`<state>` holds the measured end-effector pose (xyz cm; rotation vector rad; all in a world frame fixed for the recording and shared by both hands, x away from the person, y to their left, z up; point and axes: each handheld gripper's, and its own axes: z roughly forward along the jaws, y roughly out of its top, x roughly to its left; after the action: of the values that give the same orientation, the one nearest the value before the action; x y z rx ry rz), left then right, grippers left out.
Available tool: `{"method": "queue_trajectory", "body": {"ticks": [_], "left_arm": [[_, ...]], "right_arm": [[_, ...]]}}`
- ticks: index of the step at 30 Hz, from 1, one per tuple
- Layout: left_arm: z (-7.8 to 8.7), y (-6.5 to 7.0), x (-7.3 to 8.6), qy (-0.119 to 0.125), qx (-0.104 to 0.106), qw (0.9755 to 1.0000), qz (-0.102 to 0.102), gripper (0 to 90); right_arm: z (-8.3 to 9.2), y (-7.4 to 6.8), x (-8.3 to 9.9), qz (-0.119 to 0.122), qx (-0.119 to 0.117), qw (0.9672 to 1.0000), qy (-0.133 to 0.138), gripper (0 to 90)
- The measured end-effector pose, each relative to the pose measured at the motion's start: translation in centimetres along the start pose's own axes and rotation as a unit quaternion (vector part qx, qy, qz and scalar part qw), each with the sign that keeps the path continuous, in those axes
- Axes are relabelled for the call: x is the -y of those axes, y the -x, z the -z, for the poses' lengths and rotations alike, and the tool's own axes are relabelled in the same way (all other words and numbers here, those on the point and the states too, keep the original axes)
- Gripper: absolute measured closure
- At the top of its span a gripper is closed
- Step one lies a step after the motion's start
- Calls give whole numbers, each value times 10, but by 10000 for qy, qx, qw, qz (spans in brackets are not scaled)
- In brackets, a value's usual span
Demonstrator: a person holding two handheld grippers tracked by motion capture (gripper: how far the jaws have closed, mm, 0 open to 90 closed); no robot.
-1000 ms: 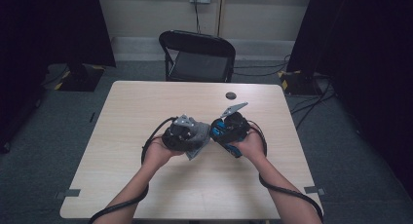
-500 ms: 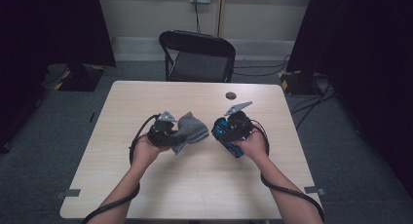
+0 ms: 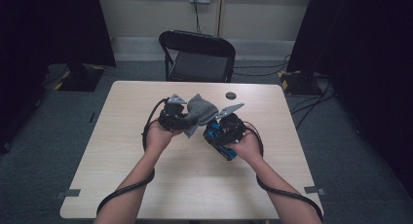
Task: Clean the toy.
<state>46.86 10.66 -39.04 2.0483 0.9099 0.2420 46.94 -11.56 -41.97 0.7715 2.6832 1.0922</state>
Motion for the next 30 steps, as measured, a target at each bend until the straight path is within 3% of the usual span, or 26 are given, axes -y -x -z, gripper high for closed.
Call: {"method": "queue_trajectory", "body": {"ticks": [3,6,17,27,30], "left_arm": [[-7,9,2,-115,102,9998,-110,696],[-10,11,5,-120,183,9997,-91,696],[-1,17,14,-132,468,9985,-253,697],[7,9,33,-339,540,9975,-321,697],[11,4,40,-359,542,9976,-242,696]], "right_arm": [[0,2,0,-12,48,10000,-15,256],[1,6,2,-88,98,9999,-11,257],[7,23,7,-287,367,9989,-52,256],[9,27,3,-328,435,9985,-43,257],[11,29,3,-359,442,9984,-17,256]]}}
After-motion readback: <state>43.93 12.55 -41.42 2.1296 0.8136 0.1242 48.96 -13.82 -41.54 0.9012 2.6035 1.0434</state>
